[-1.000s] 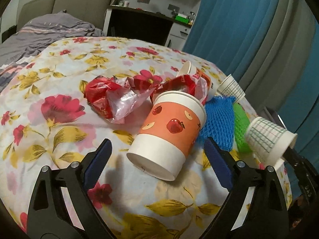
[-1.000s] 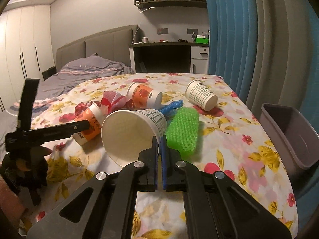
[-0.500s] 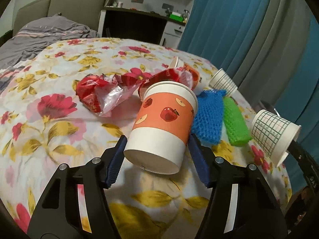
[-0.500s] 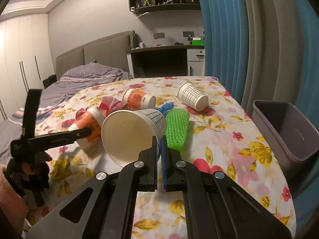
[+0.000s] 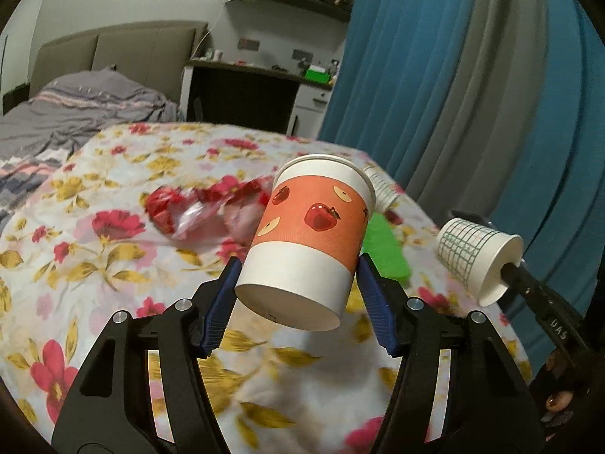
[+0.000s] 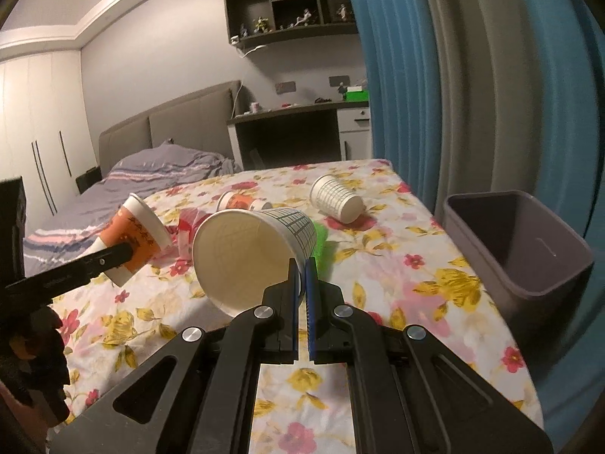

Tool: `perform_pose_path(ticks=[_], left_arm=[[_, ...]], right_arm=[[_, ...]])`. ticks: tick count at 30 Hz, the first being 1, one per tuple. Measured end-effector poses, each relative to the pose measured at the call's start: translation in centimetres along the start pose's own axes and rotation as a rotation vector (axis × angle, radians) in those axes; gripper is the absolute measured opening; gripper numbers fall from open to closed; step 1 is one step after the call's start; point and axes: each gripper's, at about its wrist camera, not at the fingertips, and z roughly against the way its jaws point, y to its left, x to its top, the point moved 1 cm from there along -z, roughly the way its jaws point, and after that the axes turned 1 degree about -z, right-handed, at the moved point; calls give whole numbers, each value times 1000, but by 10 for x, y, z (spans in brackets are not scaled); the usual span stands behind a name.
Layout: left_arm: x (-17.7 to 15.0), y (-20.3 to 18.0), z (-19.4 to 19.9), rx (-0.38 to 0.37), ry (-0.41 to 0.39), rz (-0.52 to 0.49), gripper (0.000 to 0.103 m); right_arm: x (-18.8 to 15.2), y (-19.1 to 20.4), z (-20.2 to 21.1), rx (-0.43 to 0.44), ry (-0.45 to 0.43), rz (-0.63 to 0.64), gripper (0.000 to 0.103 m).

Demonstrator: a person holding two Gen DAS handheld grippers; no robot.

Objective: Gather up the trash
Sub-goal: 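Carry both cups over the grey bin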

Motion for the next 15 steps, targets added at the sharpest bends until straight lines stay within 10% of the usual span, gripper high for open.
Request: perform_pose_path(ticks=[15], left_arm=[[24,-143,-24,-200,-24,-158,61]], right_arm=[[22,-106,55,-200,-134,-102,4]])
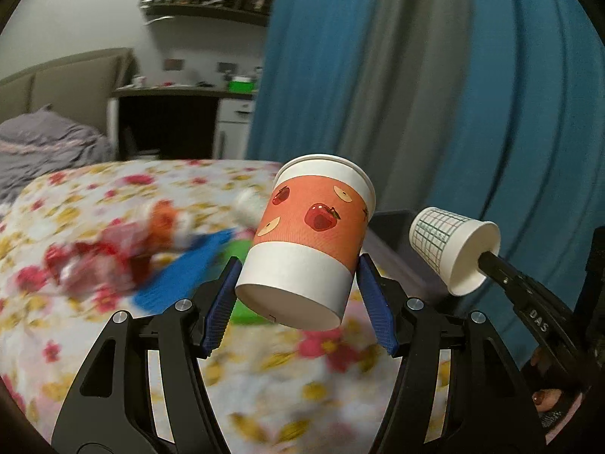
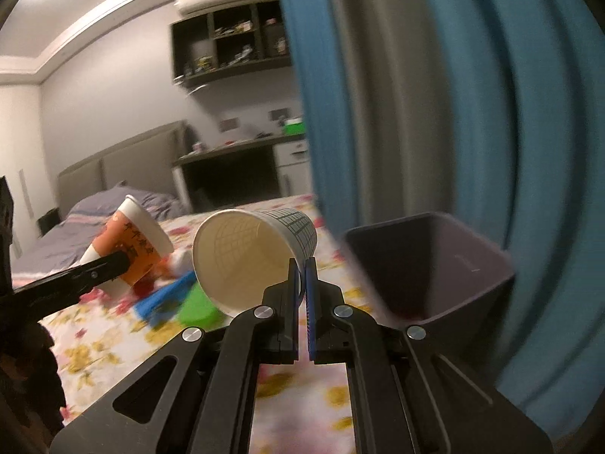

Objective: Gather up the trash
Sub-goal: 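Carry both cups over the grey bin, then open both tools to drop the cups into the grey bin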

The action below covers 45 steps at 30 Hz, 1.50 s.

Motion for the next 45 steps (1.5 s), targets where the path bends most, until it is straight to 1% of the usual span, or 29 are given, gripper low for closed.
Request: perform_pose_path(ticks=[2,3,4,7,12,15,21,29,32,39,45], left_arm=[[9,-22,-17,-41,-2,-17,61],[11,-27,-22,-53,0,-20,61],[15,-39,-35,-77,5,-25,61],[21,-63,-61,-120,22,-45,61],[23,-104,-116,-187,66,-75,61],[17,-119,-144,-211,105,-80,61],[9,-136,-184,-251,171,-73,61],[6,-143,-213,-283,236,-46,61],[5,-141,-224,-289,259,-25,61],[2,-144,-238,-320,294,4,62],[-1,-142,-244,-323,310,27,62]], right_arm=[[4,-18,-1,-39,-11,-17,4],[7,-29,-2,-61,-15,-31,4],[10,-41,-4,-83,-18,-44,4],[16,-70,-11,-145,-27,-74,4],[18,-108,-32,-204,-3,-119,4],[13,-121,-45,-222,24,-130,4],[3,-130,-63,-237,68,-132,4],[-5,-134,-75,-249,102,-136,4],[-1,-133,-82,-251,113,-134,4],[-2,-135,-89,-253,137,-122,4],[-8,-136,-93,-251,164,-123,4]])
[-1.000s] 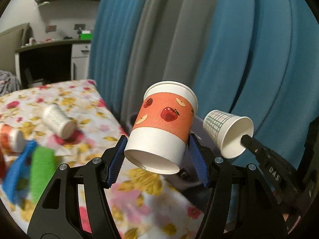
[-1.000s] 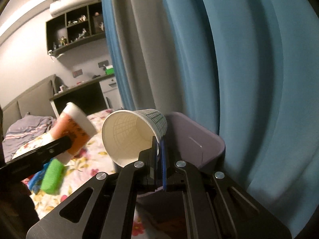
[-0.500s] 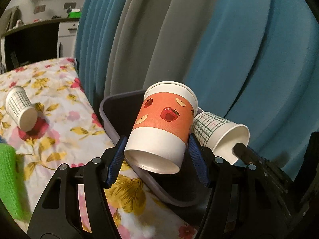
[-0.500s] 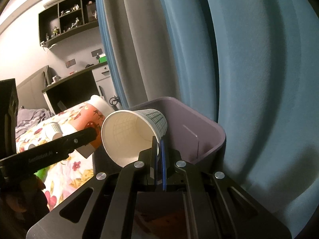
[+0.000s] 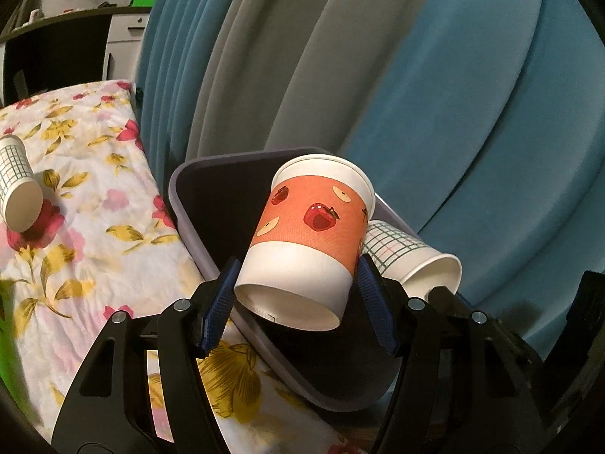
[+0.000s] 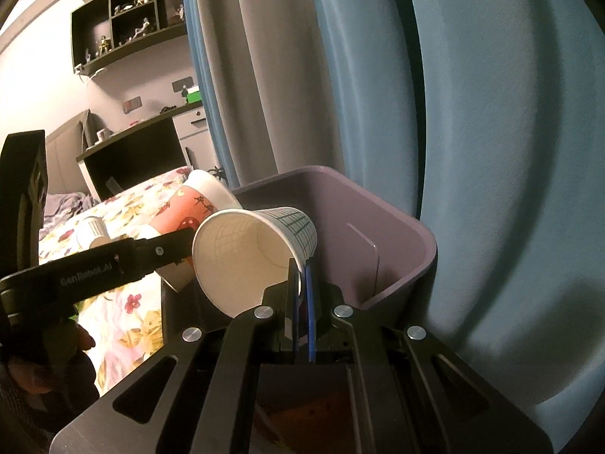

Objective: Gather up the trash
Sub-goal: 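Open both tools to drop the cups into the grey bin, then move both open tools back over the mesh nets on the bed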

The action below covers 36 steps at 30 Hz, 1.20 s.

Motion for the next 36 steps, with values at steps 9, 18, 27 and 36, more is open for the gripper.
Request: perform_pose_path(ticks=[9,18,27,36], left_arm=[[-1,-1,-4,-19,11,7,65],[-2,16,30,35,-68,42,89],[-22,36,104,223,-180,-4,95],[-44,67,165,354,-222,22,97]], right_arm=[[-4,0,-9,-7,33,7,4],[-6,2,-10,-7,57,17,4],[-8,8,-14,-12,61,31,24],[-6,18,17,-6,-10,18,58]])
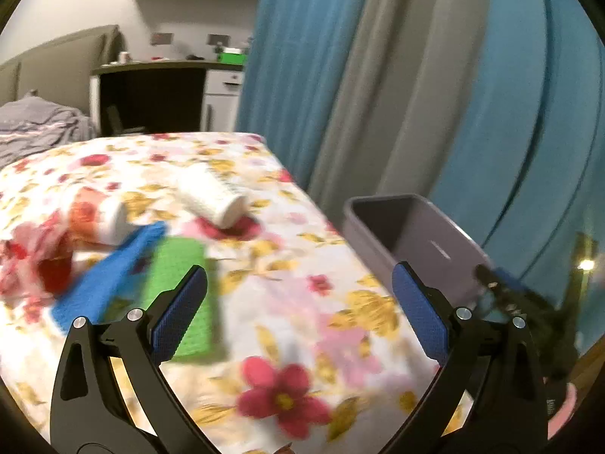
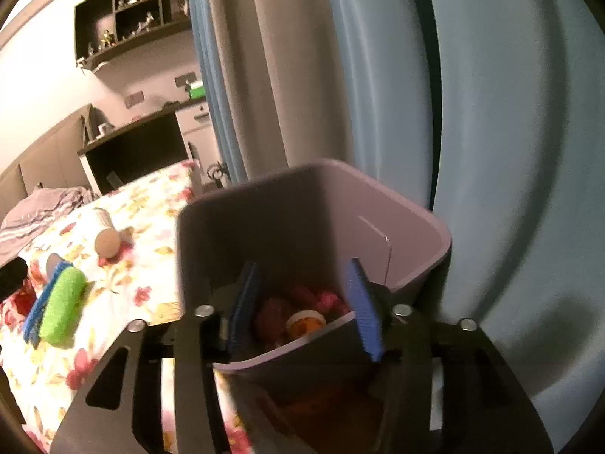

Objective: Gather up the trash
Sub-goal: 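Move both open tools back over the mesh nets on the bed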

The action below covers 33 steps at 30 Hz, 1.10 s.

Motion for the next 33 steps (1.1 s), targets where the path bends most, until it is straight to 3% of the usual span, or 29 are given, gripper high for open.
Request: perform_pose_path(ticks=[4,10,21,33], left_arm=[[-5,24,20,62,-13,16,97],[-14,61,56,130,-36,77,97],[-32,127,114,261,-71,143,97],[-38,185,142,372,-95,212,97]], right_arm=[[3,14,28,19,-63,12,72],[3,49,57,100,-110,33,81],[-18,133,68,273,-61,112,82],[-50,209,29,301,73,219,82]])
